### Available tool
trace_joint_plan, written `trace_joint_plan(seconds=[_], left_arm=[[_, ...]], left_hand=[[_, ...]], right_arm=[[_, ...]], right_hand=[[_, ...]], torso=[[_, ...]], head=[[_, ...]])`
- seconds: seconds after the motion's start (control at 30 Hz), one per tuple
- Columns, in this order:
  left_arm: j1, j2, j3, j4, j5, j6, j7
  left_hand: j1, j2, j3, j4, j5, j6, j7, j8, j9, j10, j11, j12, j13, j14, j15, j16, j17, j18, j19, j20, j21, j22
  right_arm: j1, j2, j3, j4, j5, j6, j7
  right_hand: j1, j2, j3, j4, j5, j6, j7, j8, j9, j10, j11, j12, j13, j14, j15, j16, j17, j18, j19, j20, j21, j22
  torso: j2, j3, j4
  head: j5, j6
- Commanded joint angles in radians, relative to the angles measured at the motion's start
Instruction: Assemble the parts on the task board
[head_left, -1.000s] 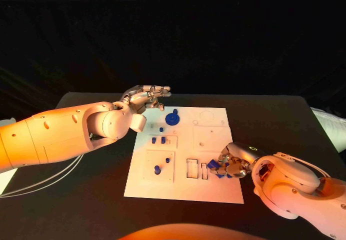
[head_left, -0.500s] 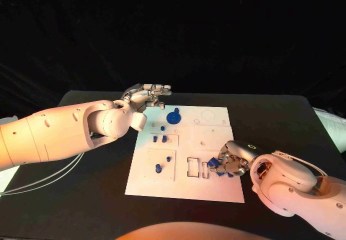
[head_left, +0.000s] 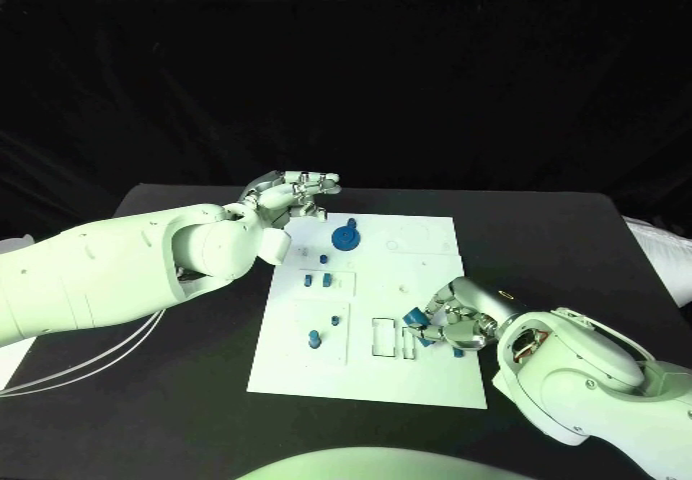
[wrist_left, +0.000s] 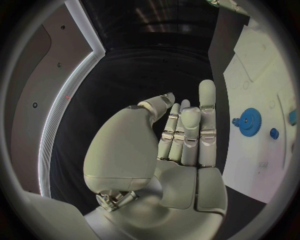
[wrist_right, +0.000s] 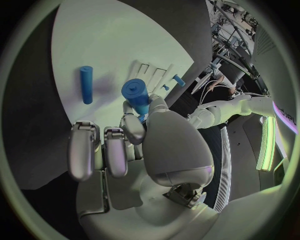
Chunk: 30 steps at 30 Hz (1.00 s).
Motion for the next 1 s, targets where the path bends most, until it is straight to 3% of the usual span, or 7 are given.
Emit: trace_joint_plan(seconds=[0.03,0.27,0.43,0.7,0.9,1.0], left_arm=[[0.001,0.002,0.001,0.002,-0.004,0.026,0.001],[0.001,0.002,0.000,0.003,-0.004,0.029,0.000],[0.001,0.003,0.000,0.004,-0.004,0.029,0.000],[0.001,0.003,0.000,0.005,-0.004,0.028,-0.001],[0.001,0.003,0.000,0.005,-0.004,0.028,0.002],[0.001,0.003,0.000,0.005,-0.004,0.028,0.002]], left_hand=[[-0.002,0.002,-0.005,-0.002,0.002,-0.007,-0.001,0.006,0.001,-0.010,0.000,0.008,0.000,-0.007,0.000,0.007,-0.001,0.012,-0.006,0.001,-0.003,-0.001],[-0.002,0.002,-0.005,-0.002,0.002,-0.007,-0.001,0.006,0.001,-0.010,0.000,0.008,0.000,-0.007,0.000,0.007,-0.001,0.012,-0.006,0.001,-0.003,-0.001],[-0.001,0.003,-0.005,-0.003,0.002,-0.007,-0.001,0.007,0.001,-0.010,0.000,0.008,0.000,-0.007,0.000,0.008,-0.001,0.012,-0.005,0.001,-0.003,-0.001],[-0.001,0.003,-0.005,-0.003,0.002,-0.007,-0.001,0.007,0.001,-0.010,0.000,0.008,0.000,-0.007,0.000,0.008,-0.001,0.012,-0.005,0.001,-0.003,-0.001],[-0.001,0.003,-0.005,-0.003,0.002,-0.007,-0.001,0.007,0.001,-0.010,0.000,0.008,0.000,-0.007,0.000,0.008,-0.001,0.012,-0.005,0.001,-0.003,-0.001],[-0.001,0.003,-0.005,-0.003,0.002,-0.007,-0.001,0.007,0.001,-0.010,0.000,0.008,0.000,-0.007,0.000,0.008,-0.001,0.012,-0.005,0.001,-0.003,-0.001]], right_arm=[[0.000,0.013,0.000,0.002,0.077,-0.038,0.000],[-0.003,0.054,0.000,-0.012,0.115,-0.007,-0.003],[-0.004,0.079,0.000,-0.027,0.122,0.029,-0.012],[-0.004,0.113,-0.003,-0.063,0.122,0.067,-0.017],[-0.004,0.130,-0.006,-0.084,0.104,0.079,-0.016],[-0.004,0.132,-0.006,-0.088,0.091,0.081,-0.017]], right_hand=[[0.017,0.012,-0.005,-0.006,0.017,0.001,-0.011,0.016,0.056,0.036,-0.029,0.143,0.244,0.088,-0.005,0.005,0.181,-0.015,0.009,-0.009,0.004,0.002],[0.014,0.008,-0.008,-0.004,0.016,0.004,-0.011,0.019,0.061,0.037,-0.029,0.144,0.246,0.089,-0.005,0.006,0.183,-0.015,0.009,-0.009,0.005,0.003],[-0.067,0.011,-0.039,0.003,0.018,0.010,-0.012,0.025,0.075,0.041,-0.029,0.147,0.251,0.090,-0.005,0.008,0.187,-0.016,0.011,-0.009,0.008,0.008],[-0.103,0.021,-0.054,0.003,0.000,0.015,-0.017,0.031,0.092,0.041,-0.032,0.138,0.248,0.090,-0.008,0.008,0.187,-0.016,0.011,-0.011,0.008,0.009],[-0.180,0.051,-0.096,0.003,-0.167,0.022,-0.024,0.042,0.122,0.043,-0.038,0.134,0.252,0.089,-0.012,0.007,0.186,-0.016,0.010,-0.015,0.007,0.008],[-0.190,0.053,-0.111,0.003,-0.205,0.022,-0.026,0.044,0.132,0.043,-0.039,0.132,0.253,0.089,-0.013,0.007,0.186,-0.016,0.009,-0.016,0.006,0.008]], torso=[[0.001,0.0005,0.0003],[0.001,0.0002,0.0030],[0.001,-0.0001,0.0047],[0.001,0.0008,0.0051],[0.001,0.0013,0.0060],[0.001,0.0009,0.0061]], head=[[0.000,0.003],[0.000,0.000],[0.000,-0.004],[0.003,-0.005],[0.006,-0.007],[0.006,-0.008]])
